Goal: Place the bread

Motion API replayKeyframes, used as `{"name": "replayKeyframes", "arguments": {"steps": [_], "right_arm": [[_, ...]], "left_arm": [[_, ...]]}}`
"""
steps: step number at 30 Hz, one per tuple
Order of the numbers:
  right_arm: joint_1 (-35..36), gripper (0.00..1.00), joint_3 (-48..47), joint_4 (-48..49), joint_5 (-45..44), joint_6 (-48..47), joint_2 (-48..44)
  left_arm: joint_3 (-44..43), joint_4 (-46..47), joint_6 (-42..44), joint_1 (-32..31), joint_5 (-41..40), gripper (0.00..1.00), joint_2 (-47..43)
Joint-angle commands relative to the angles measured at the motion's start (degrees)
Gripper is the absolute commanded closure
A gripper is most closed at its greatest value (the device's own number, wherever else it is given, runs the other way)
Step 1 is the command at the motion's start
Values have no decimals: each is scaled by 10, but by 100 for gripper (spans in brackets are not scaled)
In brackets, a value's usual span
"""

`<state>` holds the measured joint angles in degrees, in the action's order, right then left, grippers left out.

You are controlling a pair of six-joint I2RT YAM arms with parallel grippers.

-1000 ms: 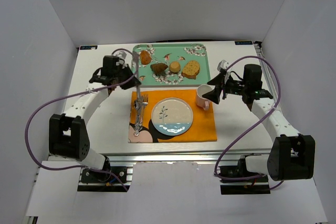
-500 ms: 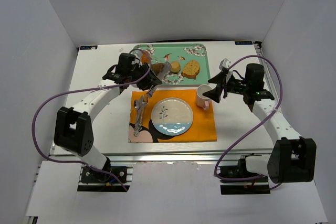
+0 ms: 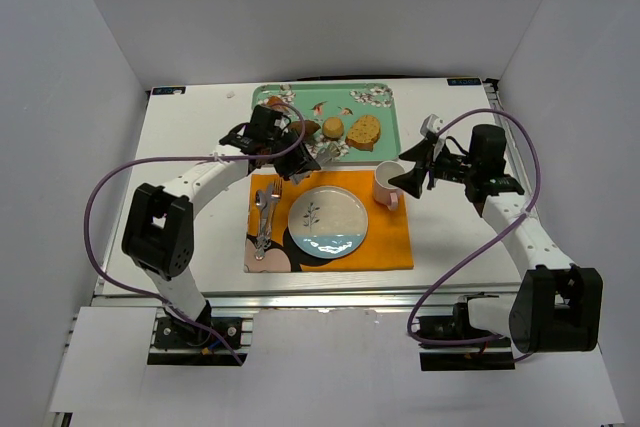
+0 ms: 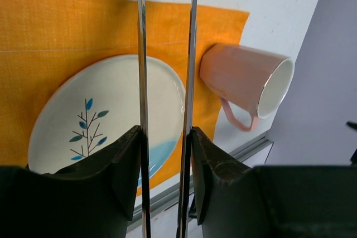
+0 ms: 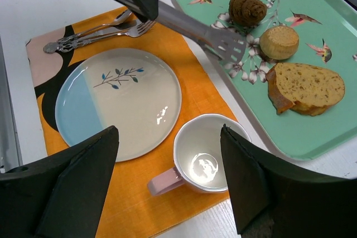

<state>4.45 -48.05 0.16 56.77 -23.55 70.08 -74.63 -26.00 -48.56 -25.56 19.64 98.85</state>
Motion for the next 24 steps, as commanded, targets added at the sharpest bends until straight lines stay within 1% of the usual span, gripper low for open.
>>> {"name": "replayKeyframes", "arguments": {"steps": [1,5,6,16,24], "right_arm": [[-5,22,6,21,13,3,-10],[-4,22,8,26,14,6,-9],[-5,22,9,26,14,5,-9],[-8,22,9,26,13,4,-8],[-10,22,9,32,17,7,-6]], "left_arm": [[-16,47,-57,-5,-33,51,-20],[10,118,-134,-7,-35,51,-16],[21,148,-145,-7,-32,51,-15],[40,201,-208,-8,-30,50,3],[85,263,-291,-8,-33,50,-4]]}}
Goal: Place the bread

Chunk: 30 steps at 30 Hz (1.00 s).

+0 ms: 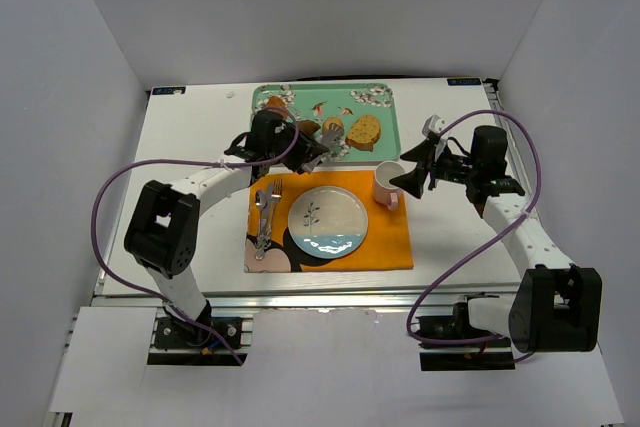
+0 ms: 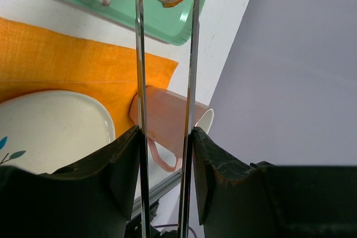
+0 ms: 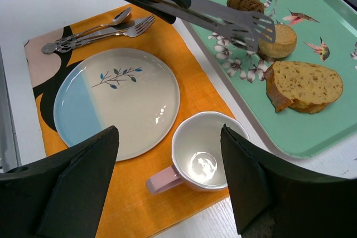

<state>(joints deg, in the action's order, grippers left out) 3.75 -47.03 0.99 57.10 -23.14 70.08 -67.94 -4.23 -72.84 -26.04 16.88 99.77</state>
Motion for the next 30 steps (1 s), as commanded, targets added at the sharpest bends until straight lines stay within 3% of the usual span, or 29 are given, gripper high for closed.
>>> {"name": "replayKeyframes", "arguments": {"steps": [1,11,30], "right_arm": [[-3,22,-1,25,13,4,-5],[-7,22,7,25,13,3,-10],[-11,22,12,30,13,5,-13]], "left_arm": [[23,61,-59,-3,-5,50,-14],[48,120,-129,-3,-23,49,-6],[74,159,-172,-3,-20,47,3]]}}
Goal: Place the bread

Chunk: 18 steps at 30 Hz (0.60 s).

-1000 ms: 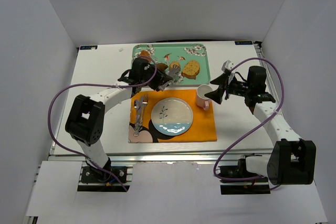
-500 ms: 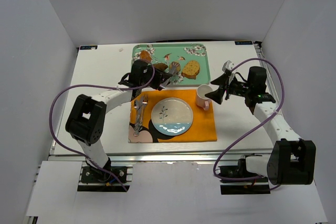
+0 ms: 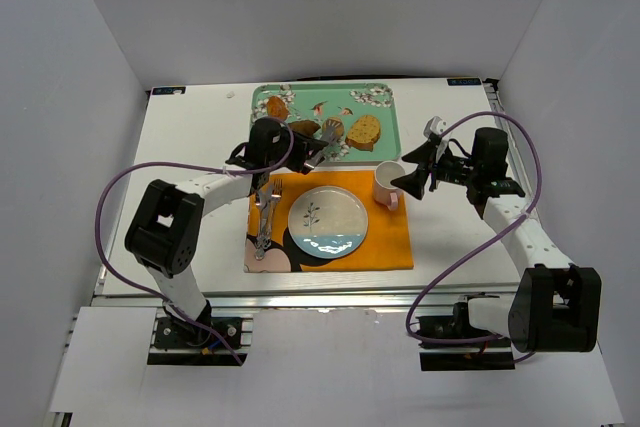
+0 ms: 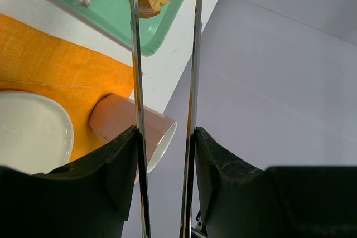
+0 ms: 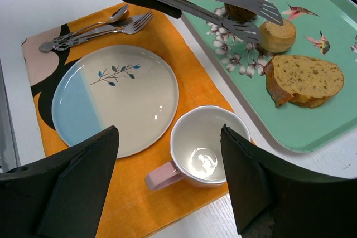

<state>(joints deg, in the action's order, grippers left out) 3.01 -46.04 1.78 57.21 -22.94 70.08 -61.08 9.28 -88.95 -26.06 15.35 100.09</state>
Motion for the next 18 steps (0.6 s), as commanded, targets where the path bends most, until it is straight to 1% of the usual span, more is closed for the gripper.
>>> {"name": "replayKeyframes", "arguments": {"steps": [1,4,18], "right_arm": [[-4,22,3,21,13,3,-13],[-5,22,3,22,12,3,-13],[-8,22,6,23,12,4,-14]], "left_arm": [[10,28,-16,-3,-5,47,0],[17,48,-31,-3,-4,47,4],[-4,59,-37,-3,2,47,39]]}}
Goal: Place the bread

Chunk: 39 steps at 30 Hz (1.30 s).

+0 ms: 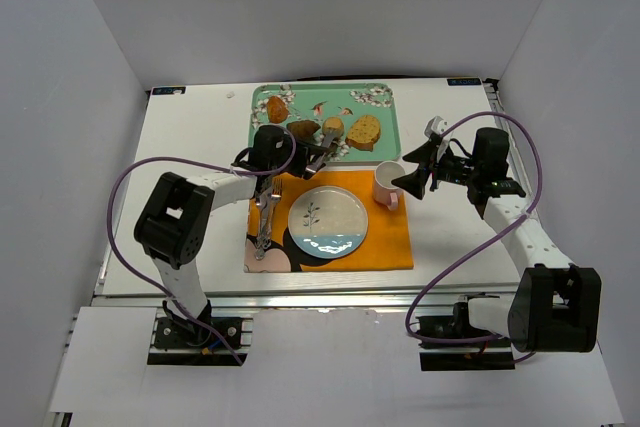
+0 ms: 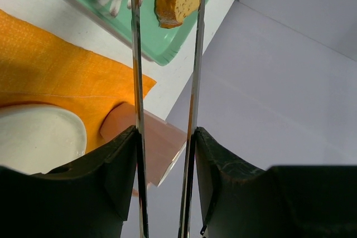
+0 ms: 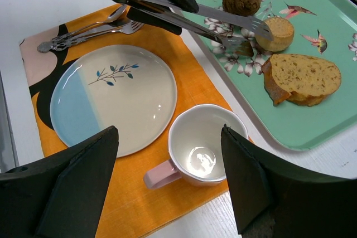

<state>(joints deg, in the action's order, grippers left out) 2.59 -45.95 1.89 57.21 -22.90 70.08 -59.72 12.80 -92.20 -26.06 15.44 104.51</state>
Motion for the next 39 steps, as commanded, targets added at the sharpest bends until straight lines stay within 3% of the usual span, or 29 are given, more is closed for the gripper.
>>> {"name": "replayKeyframes", "arguments": {"steps": [1,29,31,36,39], "right_arm": [[-4,22,5,23,12,2,-13],[-7,22,0,22,15,0,-11],[-7,22,1,22,16,0,-11],[-9,22,-1,20,16,-1,-12],[-11,22,-1,15,16,-3,-14]], "left_arm": [[-18,25,-4,-3,1,46,-4],[-7,68,-10,2,0,48,34],[-6,72,-11,4,-1,51,32],[2,92,-11,4,8,81,18],[-5,79,11,4,17,89,-3]]}}
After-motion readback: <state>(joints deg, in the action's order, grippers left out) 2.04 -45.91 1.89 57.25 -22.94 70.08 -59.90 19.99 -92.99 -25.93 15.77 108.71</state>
